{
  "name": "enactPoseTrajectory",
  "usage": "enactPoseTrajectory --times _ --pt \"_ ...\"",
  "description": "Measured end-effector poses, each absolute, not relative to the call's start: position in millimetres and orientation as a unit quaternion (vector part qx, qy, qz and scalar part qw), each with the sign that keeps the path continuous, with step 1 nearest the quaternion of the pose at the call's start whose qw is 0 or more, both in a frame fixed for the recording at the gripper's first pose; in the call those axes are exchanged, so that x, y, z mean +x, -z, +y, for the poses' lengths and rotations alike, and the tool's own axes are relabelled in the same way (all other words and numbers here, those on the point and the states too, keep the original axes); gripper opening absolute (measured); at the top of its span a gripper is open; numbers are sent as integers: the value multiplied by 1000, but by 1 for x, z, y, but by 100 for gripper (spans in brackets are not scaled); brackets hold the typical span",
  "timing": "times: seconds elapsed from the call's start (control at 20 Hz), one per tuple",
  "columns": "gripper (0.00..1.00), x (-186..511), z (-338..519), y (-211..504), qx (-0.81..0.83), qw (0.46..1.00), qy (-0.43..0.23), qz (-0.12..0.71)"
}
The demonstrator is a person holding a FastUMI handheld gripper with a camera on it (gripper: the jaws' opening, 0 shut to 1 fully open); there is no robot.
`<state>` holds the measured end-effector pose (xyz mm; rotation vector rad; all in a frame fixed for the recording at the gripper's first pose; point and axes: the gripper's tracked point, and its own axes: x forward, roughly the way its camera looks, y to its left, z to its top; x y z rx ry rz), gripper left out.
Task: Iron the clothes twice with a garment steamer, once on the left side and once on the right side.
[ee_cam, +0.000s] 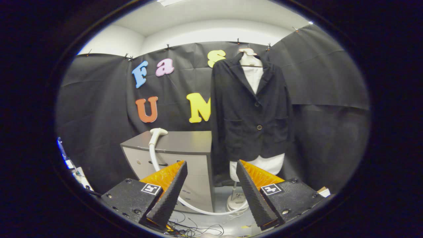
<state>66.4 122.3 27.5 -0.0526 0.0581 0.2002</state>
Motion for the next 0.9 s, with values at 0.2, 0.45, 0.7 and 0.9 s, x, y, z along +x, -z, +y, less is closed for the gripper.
enactPoseTrajectory --times 0.2,0.45,0.7,0.9 --pt "95 105 186 -50 -42 987 -151 27" --pt "95 160 269 -73 -46 977 -204 41" --pt "95 231 342 -71 -74 966 -234 78" --pt "95 283 385 -48 -99 957 -247 119"
